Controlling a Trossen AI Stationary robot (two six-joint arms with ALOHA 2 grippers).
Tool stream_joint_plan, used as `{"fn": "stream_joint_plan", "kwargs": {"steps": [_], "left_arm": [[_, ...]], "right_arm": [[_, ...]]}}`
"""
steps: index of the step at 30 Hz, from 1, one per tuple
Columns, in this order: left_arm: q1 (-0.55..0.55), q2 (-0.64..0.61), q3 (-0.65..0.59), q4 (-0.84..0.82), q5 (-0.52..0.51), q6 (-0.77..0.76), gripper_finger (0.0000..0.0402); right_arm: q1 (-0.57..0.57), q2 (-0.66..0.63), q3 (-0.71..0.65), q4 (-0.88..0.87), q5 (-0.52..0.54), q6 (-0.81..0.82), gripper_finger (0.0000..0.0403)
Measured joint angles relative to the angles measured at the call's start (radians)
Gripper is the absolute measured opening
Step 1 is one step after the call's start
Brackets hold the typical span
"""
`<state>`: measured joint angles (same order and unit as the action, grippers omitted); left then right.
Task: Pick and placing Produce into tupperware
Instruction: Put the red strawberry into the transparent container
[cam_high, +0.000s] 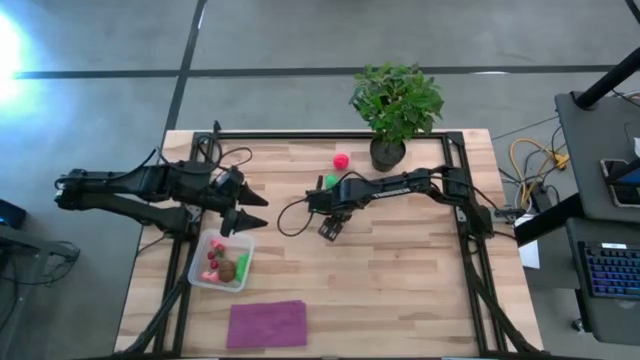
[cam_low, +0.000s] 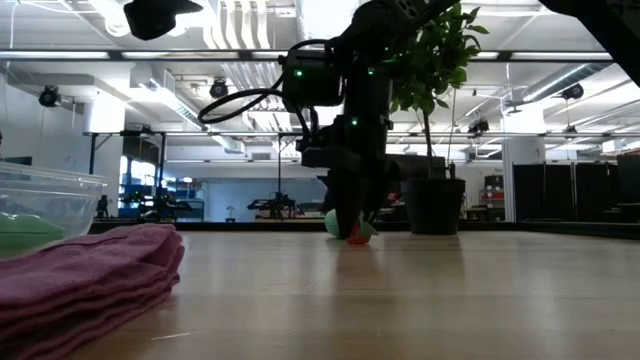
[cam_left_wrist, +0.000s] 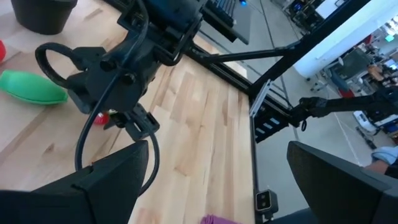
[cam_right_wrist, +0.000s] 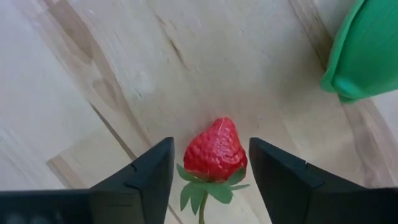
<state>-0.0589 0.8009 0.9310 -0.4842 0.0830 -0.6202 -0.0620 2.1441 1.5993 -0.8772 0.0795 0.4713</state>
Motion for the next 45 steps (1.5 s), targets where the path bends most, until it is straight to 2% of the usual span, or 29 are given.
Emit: {"fn": "stream_joint_plan", "kwargs": {"steps": [7,12,17,24,29,36,41,45], "left_arm": [[-0.001,-0.018,0.008,0.059,-0.003,0.067,0.0368],[-0.002,-0.076,0.031,0.065,-0.003,0.085,0.0368],[-0.002,-0.162,0.026,-0.009,-0.018,0.08,0.0368],[-0.002,-0.329,-0.014,-0.121,-0.075,0.052,0.0368],[-0.002,-0.47,-0.114,-0.145,-0.086,0.018,0.0368],[-0.002,-0.665,-0.344,-0.253,-0.084,-0.216,0.0368],[-0.002,-0.77,-0.455,-0.126,-0.083,-0.235,0.0368],[-0.002,-0.771,-0.484,-0.112,-0.051,-0.239,0.0368]], "right_arm": [[0.0,0.0,-0.004,0.001,-0.001,0.0,0.0161],[0.0,0.0,-0.005,0.002,-0.013,0.0,0.0135],[0.0,-0.007,0.002,0.003,-0.039,-0.004,0.0138],[0.0,-0.029,0.079,0.062,-0.202,-0.041,0.0145],[0.0,-0.03,0.217,0.122,-0.271,-0.081,0.0139],[-0.018,-0.032,0.404,0.153,-0.335,-0.075,0.0143],[-0.037,-0.032,0.445,0.173,-0.387,-0.016,0.0143],[-0.042,-0.032,0.442,0.202,-0.428,0.033,0.0143]]}}
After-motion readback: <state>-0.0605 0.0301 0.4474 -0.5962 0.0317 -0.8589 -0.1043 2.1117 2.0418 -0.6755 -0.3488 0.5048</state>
